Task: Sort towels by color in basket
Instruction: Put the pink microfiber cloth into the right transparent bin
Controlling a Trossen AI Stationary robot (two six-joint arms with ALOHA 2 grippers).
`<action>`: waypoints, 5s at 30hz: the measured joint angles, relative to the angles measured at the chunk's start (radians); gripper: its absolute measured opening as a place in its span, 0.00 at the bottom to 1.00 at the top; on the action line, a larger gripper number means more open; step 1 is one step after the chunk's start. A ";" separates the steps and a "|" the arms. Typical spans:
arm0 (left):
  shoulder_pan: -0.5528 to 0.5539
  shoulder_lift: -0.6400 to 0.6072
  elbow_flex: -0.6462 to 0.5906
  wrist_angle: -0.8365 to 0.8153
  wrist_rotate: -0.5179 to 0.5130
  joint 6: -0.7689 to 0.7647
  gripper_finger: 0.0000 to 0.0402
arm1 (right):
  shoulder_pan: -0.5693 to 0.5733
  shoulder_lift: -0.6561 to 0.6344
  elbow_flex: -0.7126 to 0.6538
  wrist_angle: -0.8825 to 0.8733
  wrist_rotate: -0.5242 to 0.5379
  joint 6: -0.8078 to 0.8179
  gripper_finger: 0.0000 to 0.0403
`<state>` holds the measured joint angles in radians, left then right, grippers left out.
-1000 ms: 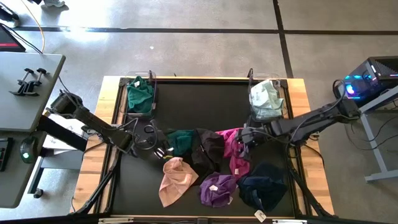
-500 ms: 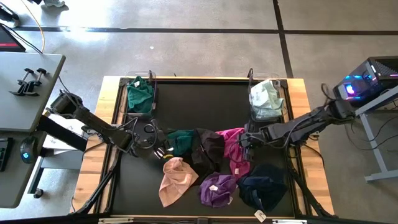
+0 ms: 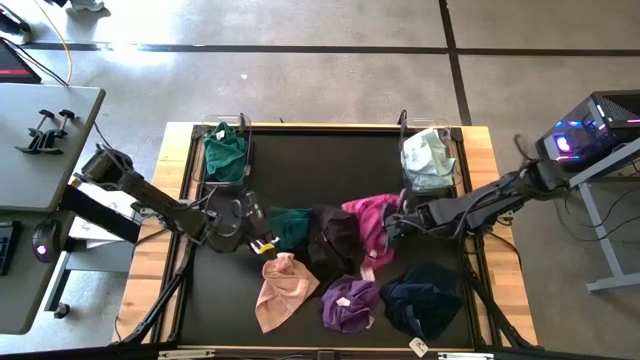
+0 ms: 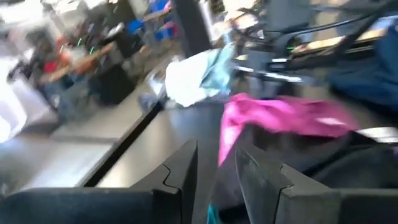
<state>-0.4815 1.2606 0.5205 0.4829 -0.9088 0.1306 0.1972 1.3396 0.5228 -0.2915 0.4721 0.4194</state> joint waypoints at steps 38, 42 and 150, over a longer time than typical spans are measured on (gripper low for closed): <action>0.063 0.010 0.000 0.158 0.169 0.079 0.14 | -0.185 -0.084 0.610 -0.939 0.761 0.045 0.03; 0.124 0.010 0.000 0.166 0.379 0.071 0.14 | -0.195 -0.084 0.504 -0.622 0.544 -0.174 0.03; 0.230 0.370 0.159 0.100 0.393 0.005 0.53 | 0.062 -0.201 -0.020 0.621 0.243 -0.620 0.05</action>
<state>-0.2519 1.6310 0.6792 0.5828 -0.5162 0.1352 0.2593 1.1385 0.5027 0.3297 0.7147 -0.2006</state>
